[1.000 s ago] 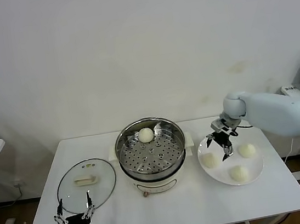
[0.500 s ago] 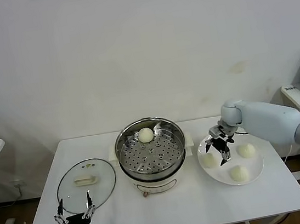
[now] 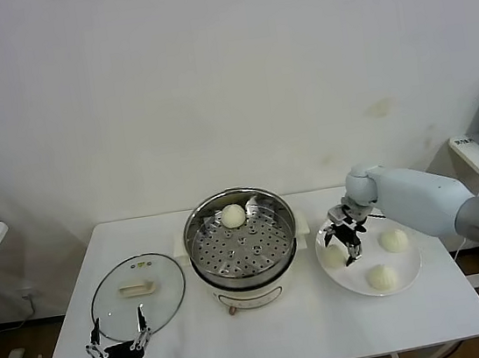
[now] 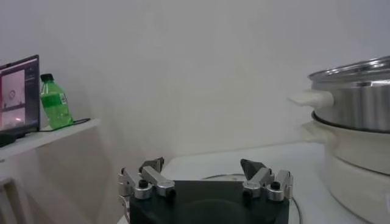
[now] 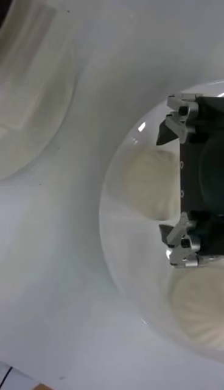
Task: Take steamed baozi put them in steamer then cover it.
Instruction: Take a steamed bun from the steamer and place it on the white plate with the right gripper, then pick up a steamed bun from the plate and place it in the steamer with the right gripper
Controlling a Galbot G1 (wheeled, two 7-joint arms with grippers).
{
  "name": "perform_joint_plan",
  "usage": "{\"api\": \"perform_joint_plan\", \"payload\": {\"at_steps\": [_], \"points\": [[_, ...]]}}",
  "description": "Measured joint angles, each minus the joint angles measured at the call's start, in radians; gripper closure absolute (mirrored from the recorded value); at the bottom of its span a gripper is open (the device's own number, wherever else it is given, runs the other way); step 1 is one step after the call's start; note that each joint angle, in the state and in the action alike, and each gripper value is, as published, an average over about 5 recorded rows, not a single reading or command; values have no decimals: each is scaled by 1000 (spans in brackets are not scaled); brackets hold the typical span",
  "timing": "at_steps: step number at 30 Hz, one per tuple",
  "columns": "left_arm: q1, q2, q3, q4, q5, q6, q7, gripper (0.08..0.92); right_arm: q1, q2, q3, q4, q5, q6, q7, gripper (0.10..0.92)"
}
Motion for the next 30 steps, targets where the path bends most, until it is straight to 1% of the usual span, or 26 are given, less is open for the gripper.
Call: {"api": "perform_joint_plan", "payload": {"at_steps": [4, 7, 10, 14, 20, 30], "points": [[0, -1, 1, 0, 0, 0, 0, 177, -1, -8, 1, 6, 1, -4, 0, 483], [-1, -2, 4, -2, 1, 0, -1, 177, -1, -13, 3, 9, 2, -5, 0, 543], [-1, -2, 5, -4, 2, 0, -1, 177, -1, -16, 4, 13, 7, -6, 0, 579], [0, -2, 5, -5, 3, 1, -1, 177, 2, -19, 8, 20, 12, -7, 0, 591], [0, -2, 5, -7, 3, 4, -2, 177, 31, -30, 7, 26, 28, -8, -4, 588], [-12, 2, 16, -4, 4, 8, -2, 177, 180, -21, -39, 39, 89, -22, -11, 584]]}}
